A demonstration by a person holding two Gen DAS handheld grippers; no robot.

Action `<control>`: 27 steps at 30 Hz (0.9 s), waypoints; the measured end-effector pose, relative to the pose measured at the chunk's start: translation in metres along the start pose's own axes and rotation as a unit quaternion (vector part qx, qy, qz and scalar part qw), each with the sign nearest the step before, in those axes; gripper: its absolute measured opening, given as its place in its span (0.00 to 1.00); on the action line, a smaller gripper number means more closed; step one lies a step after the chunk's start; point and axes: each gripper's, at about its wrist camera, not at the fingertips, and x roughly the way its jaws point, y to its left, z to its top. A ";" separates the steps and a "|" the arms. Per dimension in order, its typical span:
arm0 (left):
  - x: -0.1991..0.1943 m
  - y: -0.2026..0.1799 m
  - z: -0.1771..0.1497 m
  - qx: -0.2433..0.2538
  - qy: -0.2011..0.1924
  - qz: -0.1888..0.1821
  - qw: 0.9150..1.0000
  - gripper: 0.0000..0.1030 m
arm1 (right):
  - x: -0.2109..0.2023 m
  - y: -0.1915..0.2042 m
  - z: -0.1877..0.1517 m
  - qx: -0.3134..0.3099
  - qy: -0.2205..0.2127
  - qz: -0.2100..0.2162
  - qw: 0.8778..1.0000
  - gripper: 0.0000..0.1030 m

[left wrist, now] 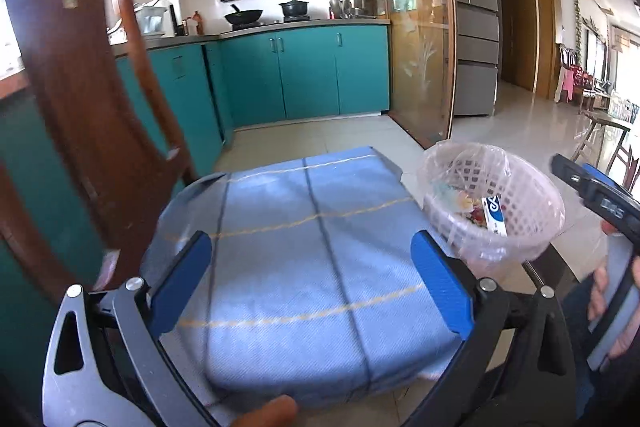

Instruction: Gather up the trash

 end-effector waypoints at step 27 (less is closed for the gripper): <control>-0.117 0.039 -0.005 -0.017 -0.081 -0.003 0.997 0.97 | -0.146 0.105 0.021 -0.113 -0.076 -0.072 0.988 0.97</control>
